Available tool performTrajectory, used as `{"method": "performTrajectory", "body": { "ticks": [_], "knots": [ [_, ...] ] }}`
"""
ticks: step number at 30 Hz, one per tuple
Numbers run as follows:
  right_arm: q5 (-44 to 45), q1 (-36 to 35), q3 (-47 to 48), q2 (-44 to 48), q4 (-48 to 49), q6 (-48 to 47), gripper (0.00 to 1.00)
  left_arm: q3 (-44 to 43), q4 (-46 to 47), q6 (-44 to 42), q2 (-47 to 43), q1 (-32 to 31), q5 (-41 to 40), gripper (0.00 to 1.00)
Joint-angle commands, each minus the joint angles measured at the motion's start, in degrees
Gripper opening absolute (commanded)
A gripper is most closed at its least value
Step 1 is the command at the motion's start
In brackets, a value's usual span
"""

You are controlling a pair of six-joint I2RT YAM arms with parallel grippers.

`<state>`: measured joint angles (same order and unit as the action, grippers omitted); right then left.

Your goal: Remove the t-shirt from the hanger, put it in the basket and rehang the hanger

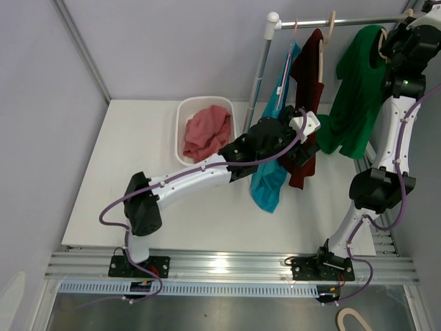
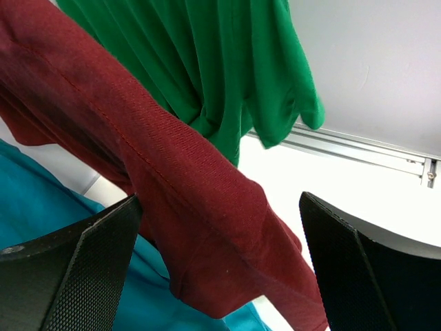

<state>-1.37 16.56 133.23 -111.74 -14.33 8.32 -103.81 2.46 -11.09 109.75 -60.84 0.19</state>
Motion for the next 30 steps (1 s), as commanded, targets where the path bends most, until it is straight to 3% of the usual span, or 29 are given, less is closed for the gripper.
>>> {"method": "performTrajectory", "body": {
  "ticks": [1, 9, 15, 22, 30],
  "knots": [
    [-3.10, -1.53, 4.05, 4.87, 0.01, -0.50, 0.00, 0.45, 2.64, -0.16, -3.76, 0.28, 0.08, 0.99],
    [-5.58, -0.82, 5.03, 10.49, -5.97, 1.18, 0.00, 3.70, 3.34, 0.02, -6.66, 0.28, -1.94, 1.00],
    [-5.76, -0.74, -3.32, 19.10, -7.20, 1.09, 0.00, 5.98, 3.87, 0.37, -9.29, 0.02, -2.91, 0.99],
    [-4.53, -0.65, -8.06, 22.09, -14.14, 2.31, 0.00, 6.60, 3.25, 0.55, -11.31, -0.60, -3.61, 0.99],
    [14.44, -8.10, -20.11, 30.79, -17.74, 9.34, 0.00, 10.64, 3.08, -2.26, -16.49, -4.28, -6.76, 1.00]
  ]
}}
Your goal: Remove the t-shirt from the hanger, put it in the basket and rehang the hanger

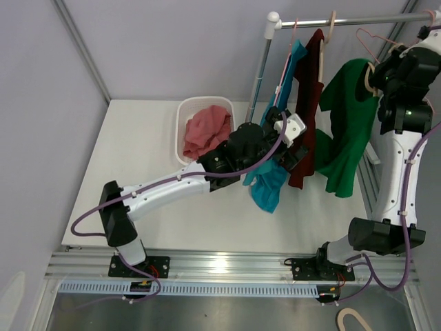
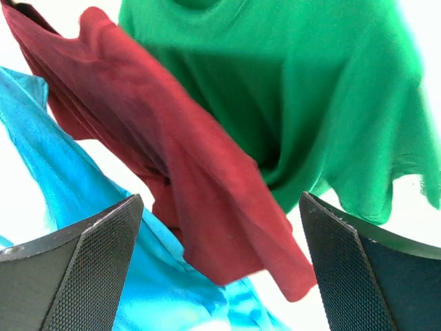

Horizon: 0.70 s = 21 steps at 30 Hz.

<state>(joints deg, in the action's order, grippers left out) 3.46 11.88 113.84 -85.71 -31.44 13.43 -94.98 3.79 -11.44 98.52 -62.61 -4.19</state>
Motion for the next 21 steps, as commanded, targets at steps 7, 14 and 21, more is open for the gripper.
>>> {"method": "performTrajectory", "body": {
  "ticks": [7, 14, 21],
  "knots": [
    [17.36, -5.46, -3.72, 11.87, -9.15, 11.17, 0.00, 13.93, 5.26, -2.79, -16.60, -7.52, -1.80, 1.00],
    [18.25, -5.90, 1.55, 13.99, -18.65, 13.20, 0.00, 20.70, 6.04, -8.24, -20.12, -14.38, -3.98, 1.00],
    [17.36, -6.87, 5.23, 16.81, -22.61, 15.05, 0.00, 31.07, 21.75, -16.06, -22.14, -21.06, -3.29, 0.99]
  ]
}}
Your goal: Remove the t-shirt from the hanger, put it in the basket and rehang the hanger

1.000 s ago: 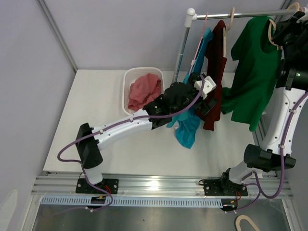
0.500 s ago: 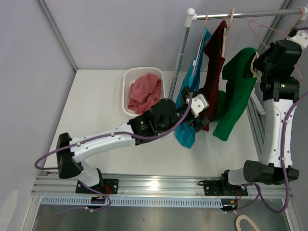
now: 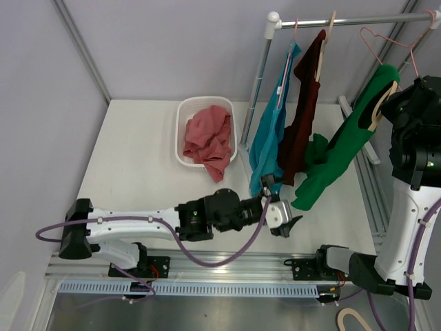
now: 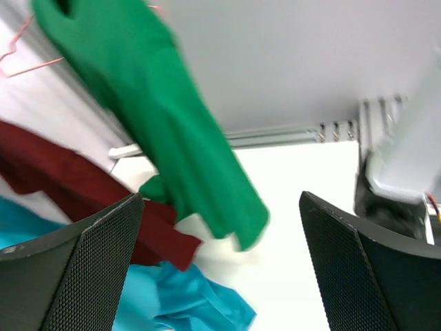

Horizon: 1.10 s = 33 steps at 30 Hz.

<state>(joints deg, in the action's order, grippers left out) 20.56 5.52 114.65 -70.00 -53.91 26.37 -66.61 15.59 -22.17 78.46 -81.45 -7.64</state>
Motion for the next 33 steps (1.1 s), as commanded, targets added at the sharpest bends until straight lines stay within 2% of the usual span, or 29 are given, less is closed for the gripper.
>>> {"method": "performTrajectory", "body": {
  "ticks": [1, 4, 11, 16, 20, 21, 22, 23, 24, 26, 29, 33],
  "knots": [
    [0.27, -0.51, 5.66, 0.39, -1.62, 1.93, 0.00, 4.02, 11.20, -6.55, -1.99, -2.83, -0.18, 1.00],
    [-0.51, -0.42, 8.83, -0.14, -3.66, 2.19, 0.00, 4.47, 14.54, -7.09, -0.68, -3.72, -1.94, 1.00],
    [-2.54, -0.60, 8.31, 1.26, -4.27, 2.28, 0.00, 2.54, 23.77, -9.99, 5.65, -3.98, -6.59, 1.00],
    [-3.07, -0.60, 7.87, 1.97, -4.01, 2.19, 0.00, -5.27, 22.64, -12.10, 12.33, -3.98, -7.13, 0.99],
    [-3.86, -0.60, 8.48, 1.88, -3.66, 2.11, 0.00, -8.36, 22.38, -10.79, 15.41, -3.54, -6.78, 0.99],
    [-3.94, -0.60, 8.48, 1.97, -3.57, 2.11, 0.00, -9.06, 20.29, -10.35, 16.11, -3.37, -6.43, 0.95],
    [-3.95, -0.60, 8.48, 1.88, -3.48, 2.02, 0.00, -11.33, 18.87, -9.21, 17.07, -3.10, -6.25, 0.69],
    [-3.86, -0.60, 8.57, 1.88, -3.48, 1.93, 0.00, -11.96, 17.81, -8.42, 17.43, -2.58, -6.16, 0.55],
    [-3.86, -0.60, 8.49, 1.79, -3.40, 1.93, 0.00, -12.40, 16.41, -7.28, 17.69, -2.40, -6.16, 0.36],
    [-4.03, -0.60, 8.75, 1.62, -3.31, 1.58, 0.00, -12.67, 15.61, -6.22, 17.87, -1.79, -6.07, 0.26],
    [-4.38, -0.60, 9.54, 1.27, -3.22, 1.75, 0.00, -12.32, 14.20, -5.07, 17.87, -1.43, -5.89, 0.02],
    [-4.39, -0.60, 9.80, 0.65, -2.43, 1.84, 0.00, -10.39, 15.25, -4.20, 17.26, -1.34, -6.42, 0.01]
  ]
}}
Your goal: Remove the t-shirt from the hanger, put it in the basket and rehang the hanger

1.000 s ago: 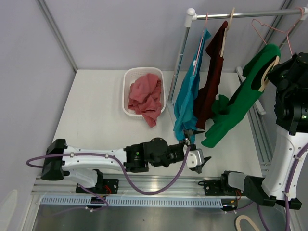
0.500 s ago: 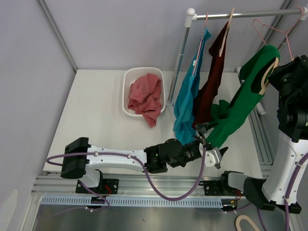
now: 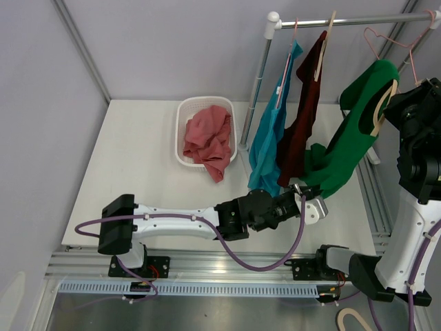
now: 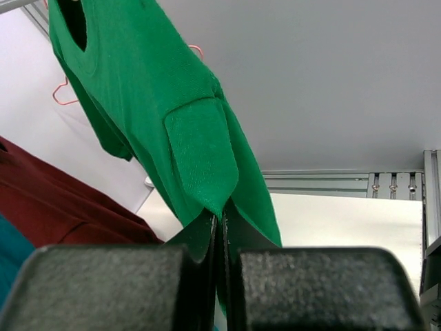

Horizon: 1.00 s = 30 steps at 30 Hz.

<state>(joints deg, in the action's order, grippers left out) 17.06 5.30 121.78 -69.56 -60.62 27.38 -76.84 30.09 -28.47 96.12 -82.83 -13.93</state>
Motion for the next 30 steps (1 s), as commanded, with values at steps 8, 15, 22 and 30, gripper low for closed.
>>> {"method": "performTrajectory", "body": {
  "ticks": [8, 15, 22, 30],
  "knots": [
    [3.24, -0.38, 2.68, -2.15, 7.53, -1.62, 0.00, 4.41, -0.29, 2.98, -5.76, -1.37, -0.21, 0.01],
    [5.70, -0.20, 2.68, -5.93, 11.84, -3.99, 0.00, 11.96, 0.67, 3.33, -12.96, -5.06, -2.94, 0.01],
    [5.27, 0.24, 4.95, -9.88, 14.30, -4.96, 0.00, 19.35, 3.13, 6.58, -17.01, -10.15, -5.93, 0.01],
    [3.95, 0.59, 7.07, -11.91, 14.39, -5.05, 0.00, 24.98, 8.58, 10.45, -13.78, -10.95, -7.60, 0.01]
  ]
}}
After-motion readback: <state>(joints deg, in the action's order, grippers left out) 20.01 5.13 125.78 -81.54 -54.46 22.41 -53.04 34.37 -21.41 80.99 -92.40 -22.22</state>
